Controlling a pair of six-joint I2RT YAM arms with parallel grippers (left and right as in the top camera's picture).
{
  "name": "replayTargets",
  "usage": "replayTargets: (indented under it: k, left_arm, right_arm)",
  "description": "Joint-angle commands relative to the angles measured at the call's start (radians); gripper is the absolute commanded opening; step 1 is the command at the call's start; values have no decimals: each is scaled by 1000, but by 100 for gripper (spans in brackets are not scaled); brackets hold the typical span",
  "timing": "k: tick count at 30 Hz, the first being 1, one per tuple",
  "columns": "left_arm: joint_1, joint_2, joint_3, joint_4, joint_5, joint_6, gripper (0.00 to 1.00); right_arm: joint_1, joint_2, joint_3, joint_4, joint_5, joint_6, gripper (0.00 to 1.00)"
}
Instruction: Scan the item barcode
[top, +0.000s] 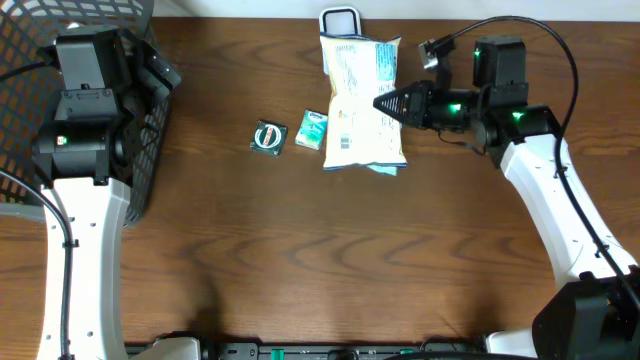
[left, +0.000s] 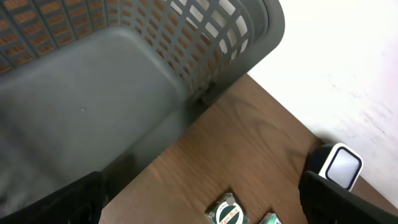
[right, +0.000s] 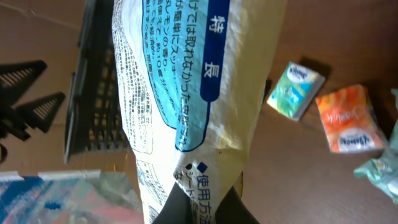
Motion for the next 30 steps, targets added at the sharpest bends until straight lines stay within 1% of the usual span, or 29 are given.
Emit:
replayTargets:
  k: [1,30]
  left_arm:
    - [4,-5,2,-3,-2,-12,98]
    - [4,-5,2,-3,-2,-12,97]
  right_arm:
    - [22,-6,14,-39,-21,-70,1]
    - [25,-6,14,-53,50,-72,1]
